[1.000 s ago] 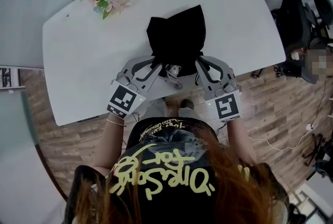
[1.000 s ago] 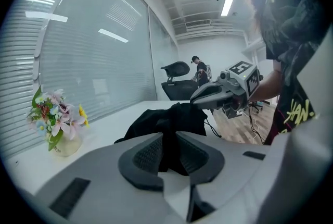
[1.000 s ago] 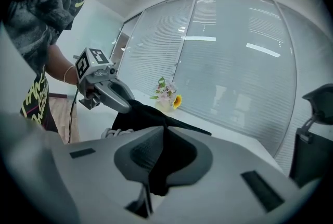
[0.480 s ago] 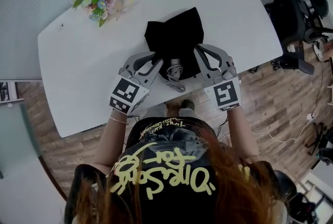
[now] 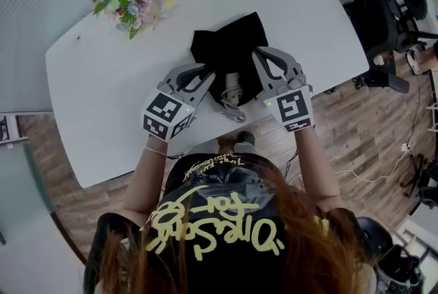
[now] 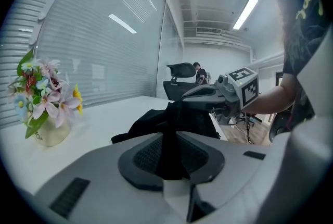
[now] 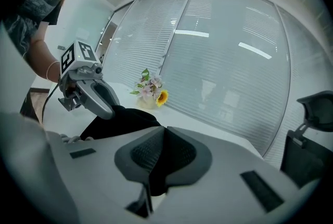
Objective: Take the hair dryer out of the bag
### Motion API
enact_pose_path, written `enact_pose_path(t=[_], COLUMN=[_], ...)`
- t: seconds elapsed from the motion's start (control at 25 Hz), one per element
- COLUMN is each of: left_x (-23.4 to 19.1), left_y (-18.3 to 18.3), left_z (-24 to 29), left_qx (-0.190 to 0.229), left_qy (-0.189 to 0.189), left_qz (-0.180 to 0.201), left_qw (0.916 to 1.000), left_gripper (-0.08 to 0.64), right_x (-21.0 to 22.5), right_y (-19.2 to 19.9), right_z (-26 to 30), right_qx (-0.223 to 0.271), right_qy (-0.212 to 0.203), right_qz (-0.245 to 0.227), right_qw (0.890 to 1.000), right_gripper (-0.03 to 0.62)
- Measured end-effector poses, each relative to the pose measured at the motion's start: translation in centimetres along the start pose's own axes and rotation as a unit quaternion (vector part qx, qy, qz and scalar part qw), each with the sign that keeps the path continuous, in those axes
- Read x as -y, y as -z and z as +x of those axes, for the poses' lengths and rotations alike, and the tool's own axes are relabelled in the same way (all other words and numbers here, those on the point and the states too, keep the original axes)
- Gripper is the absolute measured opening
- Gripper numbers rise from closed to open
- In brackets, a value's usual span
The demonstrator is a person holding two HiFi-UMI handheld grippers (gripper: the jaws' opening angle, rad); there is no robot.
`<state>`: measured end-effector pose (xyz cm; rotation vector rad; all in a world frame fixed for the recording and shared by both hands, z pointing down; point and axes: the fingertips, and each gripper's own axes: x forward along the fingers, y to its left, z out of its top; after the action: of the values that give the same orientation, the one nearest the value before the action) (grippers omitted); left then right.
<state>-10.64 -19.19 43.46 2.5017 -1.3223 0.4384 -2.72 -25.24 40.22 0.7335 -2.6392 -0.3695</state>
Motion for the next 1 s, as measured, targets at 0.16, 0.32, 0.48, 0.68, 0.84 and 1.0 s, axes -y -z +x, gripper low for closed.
enact_pose_path(t=[0.16,0.32,0.48,0.68,0.84,1.0], left_x=[-0.8,-1.4,-1.8,-2.0,-2.0,-2.0], left_y=[0.0,0.5,0.8,1.2,1.2,1.3], left_z=[0.6,1.1,1.4,1.5,1.4,1.4], left_qx=[0.006,0.006,0.01,0.015,0.017,0.019], left_qy=[0.006,0.018,0.032,0.046,0.052,0.055], left_qz=[-0.02,-0.045,-0.068,-0.077,-0.073,-0.079], left_qw=[0.9998,0.9988,0.9971,0.9959,0.9958,0.9952], left_gripper=[0.067,0.061,0.06,0.061,0.061,0.06], right_x=[0.5,0.5,0.6,0.5,0.7,0.3], right_y=[0.8,2.1,2.4,2.3,2.7,2.6], right_z=[1.2,2.1,2.1,1.5,0.4,-0.4], right_qx=[-0.014,-0.02,0.0,0.0,0.008,0.01], right_qy=[0.01,0.009,0.014,0.052,0.072,0.066], right_qz=[0.016,0.052,0.079,0.052,0.09,0.096], right_qw=[1.0,0.998,0.997,0.997,0.993,0.993], right_gripper=[0.018,0.018,0.018,0.046,0.08,0.083])
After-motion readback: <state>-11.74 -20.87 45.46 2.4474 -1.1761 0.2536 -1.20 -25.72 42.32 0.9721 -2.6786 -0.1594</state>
